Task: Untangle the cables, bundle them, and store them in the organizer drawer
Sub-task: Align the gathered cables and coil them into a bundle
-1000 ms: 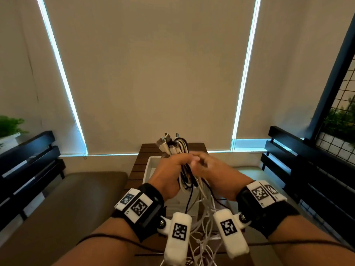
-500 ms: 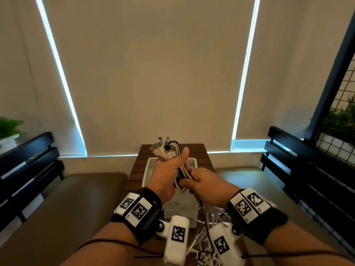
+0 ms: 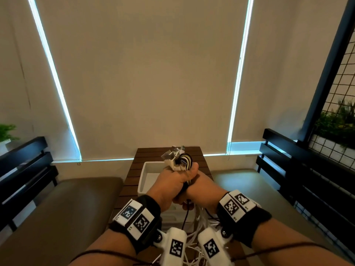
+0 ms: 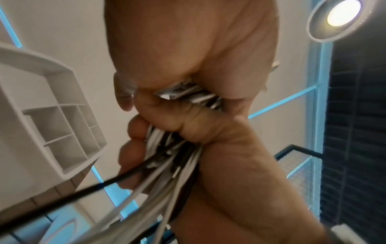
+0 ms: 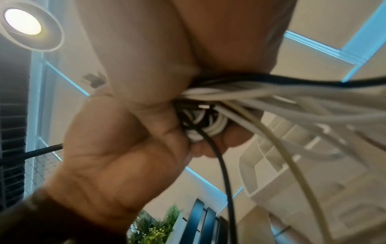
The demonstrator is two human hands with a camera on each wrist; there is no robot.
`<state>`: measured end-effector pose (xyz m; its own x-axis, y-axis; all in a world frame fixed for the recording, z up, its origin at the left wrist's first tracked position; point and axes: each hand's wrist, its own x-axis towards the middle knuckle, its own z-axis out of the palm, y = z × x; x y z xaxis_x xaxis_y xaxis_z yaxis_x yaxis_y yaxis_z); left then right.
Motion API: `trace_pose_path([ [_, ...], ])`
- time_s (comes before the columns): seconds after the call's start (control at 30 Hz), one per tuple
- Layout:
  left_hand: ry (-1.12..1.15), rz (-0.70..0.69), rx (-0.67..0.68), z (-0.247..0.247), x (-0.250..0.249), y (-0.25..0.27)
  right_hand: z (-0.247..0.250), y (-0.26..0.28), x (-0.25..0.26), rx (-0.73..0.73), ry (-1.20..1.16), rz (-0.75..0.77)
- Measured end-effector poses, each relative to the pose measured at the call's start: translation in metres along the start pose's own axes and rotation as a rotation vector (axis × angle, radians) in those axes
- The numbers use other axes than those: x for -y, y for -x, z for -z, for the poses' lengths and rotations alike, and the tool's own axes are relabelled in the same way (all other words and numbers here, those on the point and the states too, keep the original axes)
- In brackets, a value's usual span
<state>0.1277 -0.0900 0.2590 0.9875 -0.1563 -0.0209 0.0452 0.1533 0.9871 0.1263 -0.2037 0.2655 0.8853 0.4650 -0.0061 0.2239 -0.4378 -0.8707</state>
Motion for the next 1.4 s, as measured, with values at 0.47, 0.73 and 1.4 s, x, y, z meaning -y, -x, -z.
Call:
trace_pose_path([
  [0.47, -0.006, -0.033, 0.026, -0.004, -0.004, -0.001, -0.003, -0.002, -0.003, -0.003, -0.075, -0.062],
  [0.73, 0.226, -0.043, 0.182, 0.01, 0.001, -0.006, -0.005, 0.0, -0.003, -0.008, -0.142, -0.06],
  [1.4, 0.56, -0.012, 0.115, 0.004, 0.007, -0.001, -0.007, 0.002, -0.004, 0.017, -0.158, -0.095],
])
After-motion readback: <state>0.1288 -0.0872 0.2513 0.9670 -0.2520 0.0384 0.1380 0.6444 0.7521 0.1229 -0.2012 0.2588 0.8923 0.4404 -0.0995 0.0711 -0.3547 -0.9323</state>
